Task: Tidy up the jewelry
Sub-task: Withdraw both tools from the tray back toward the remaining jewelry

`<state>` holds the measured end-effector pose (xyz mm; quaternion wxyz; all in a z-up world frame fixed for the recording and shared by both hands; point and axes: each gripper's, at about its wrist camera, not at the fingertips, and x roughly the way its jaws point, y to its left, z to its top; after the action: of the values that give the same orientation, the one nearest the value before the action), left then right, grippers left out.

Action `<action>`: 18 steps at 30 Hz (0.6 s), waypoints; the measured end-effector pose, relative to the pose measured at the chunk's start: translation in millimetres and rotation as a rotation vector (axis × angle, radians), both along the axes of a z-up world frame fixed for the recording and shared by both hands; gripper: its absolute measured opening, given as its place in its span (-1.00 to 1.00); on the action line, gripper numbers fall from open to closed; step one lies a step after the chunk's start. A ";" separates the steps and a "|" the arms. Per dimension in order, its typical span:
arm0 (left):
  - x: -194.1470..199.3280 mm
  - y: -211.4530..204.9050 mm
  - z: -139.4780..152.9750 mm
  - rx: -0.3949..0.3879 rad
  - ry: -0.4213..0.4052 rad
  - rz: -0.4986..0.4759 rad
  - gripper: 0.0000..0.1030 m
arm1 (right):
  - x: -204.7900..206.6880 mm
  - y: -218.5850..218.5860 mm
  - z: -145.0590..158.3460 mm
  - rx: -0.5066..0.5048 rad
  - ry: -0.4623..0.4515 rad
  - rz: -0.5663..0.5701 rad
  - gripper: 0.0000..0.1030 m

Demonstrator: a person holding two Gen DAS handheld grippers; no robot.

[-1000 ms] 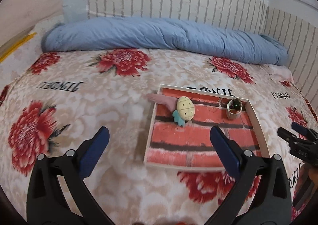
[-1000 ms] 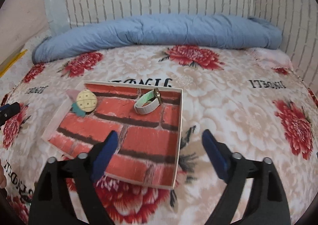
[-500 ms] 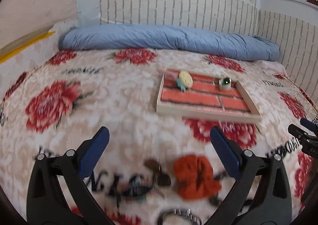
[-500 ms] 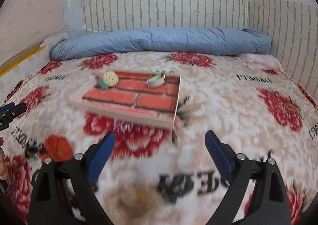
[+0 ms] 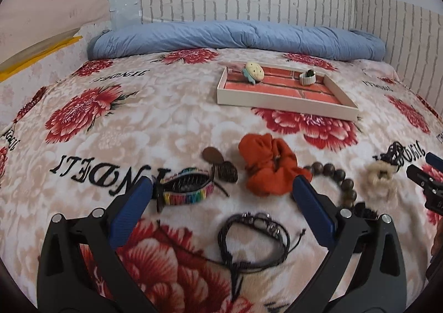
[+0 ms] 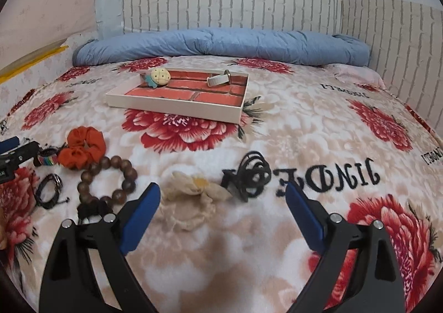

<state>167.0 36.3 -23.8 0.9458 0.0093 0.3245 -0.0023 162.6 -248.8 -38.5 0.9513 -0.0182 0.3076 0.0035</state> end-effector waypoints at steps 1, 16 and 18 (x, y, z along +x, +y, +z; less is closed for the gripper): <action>-2.4 0.0 -2.0 0.004 0.003 -0.001 0.90 | -1.4 -0.6 -1.7 -0.004 0.003 0.000 0.74; -13.4 8.1 -21.2 -0.011 0.037 -0.001 0.90 | -9.6 -8.4 -15.6 0.003 0.013 -0.024 0.74; -13.7 7.9 -21.6 -0.017 0.036 -0.009 0.90 | -9.2 -8.7 -17.0 0.006 0.017 -0.023 0.74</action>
<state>153.4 44.2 -45.3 0.9399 0.0024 0.3414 -0.0095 153.4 -257.5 -55.5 0.9486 -0.0117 0.3161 -0.0066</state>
